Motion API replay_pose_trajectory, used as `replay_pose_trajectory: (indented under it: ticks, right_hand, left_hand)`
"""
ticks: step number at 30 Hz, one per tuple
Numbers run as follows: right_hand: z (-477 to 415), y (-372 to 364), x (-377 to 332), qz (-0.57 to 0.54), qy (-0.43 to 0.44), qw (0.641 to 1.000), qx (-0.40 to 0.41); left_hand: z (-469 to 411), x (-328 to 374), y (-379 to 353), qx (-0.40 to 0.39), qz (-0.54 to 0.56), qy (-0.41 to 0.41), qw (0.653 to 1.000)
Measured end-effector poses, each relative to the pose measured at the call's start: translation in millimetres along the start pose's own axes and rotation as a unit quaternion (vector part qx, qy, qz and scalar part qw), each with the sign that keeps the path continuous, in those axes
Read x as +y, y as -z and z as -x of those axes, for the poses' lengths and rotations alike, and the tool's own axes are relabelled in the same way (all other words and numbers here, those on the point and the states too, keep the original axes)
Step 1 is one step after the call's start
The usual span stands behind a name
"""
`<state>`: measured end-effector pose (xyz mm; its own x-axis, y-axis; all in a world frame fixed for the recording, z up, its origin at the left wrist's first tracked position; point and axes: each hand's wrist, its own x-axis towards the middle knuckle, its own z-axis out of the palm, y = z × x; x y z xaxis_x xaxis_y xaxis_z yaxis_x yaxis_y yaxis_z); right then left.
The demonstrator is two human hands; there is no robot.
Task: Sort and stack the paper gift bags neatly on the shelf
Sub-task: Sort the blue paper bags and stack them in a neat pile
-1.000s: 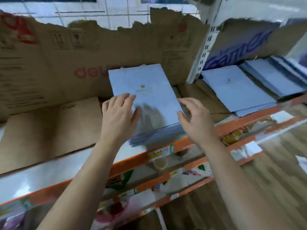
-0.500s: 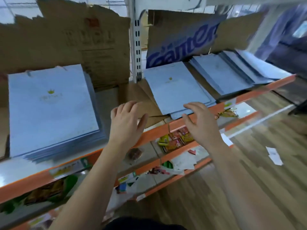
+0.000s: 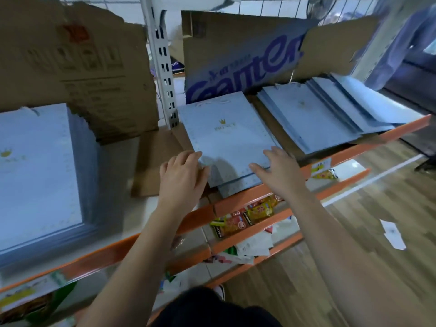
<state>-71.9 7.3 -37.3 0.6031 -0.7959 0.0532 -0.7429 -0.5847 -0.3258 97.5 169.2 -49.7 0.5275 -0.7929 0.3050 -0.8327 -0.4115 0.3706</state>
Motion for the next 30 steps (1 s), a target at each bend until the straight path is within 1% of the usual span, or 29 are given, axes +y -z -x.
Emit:
replay_pose_trajectory:
  ticks: [2,5,10,14,19,24,30]
  right_hand:
    - [-16,1,-3,0.031,-0.008,0.999,0.004]
    - [-35,0,-8,0.045,-0.017,0.999,0.012]
    - [-60,2,-11,0.030,-0.030,0.999,-0.005]
    - [-76,7,2,-0.010,-0.040,0.999,-0.022]
    - [-76,12,21,-0.102,-0.029,0.994,-0.028]
    - [-80,25,48,-0.149,-0.023,0.988,-0.040]
    - [-81,40,83,-0.243,-0.024,0.967,-0.069]
  left_hand:
    - [-6,0,-5,-0.001,0.003,0.004,1.000]
    - [-13,-6,-11,-0.001,0.003,0.022,1.000]
    - [-17,-4,-14,0.009,-0.001,0.072,0.997]
    - [-12,11,-18,0.021,-0.008,0.109,0.994]
    - [0,31,-22,0.037,-0.005,0.145,0.989]
    - [4,44,-27,0.039,-0.010,0.185,0.982]
    - [2,55,-33,0.051,-0.014,0.211,0.976]
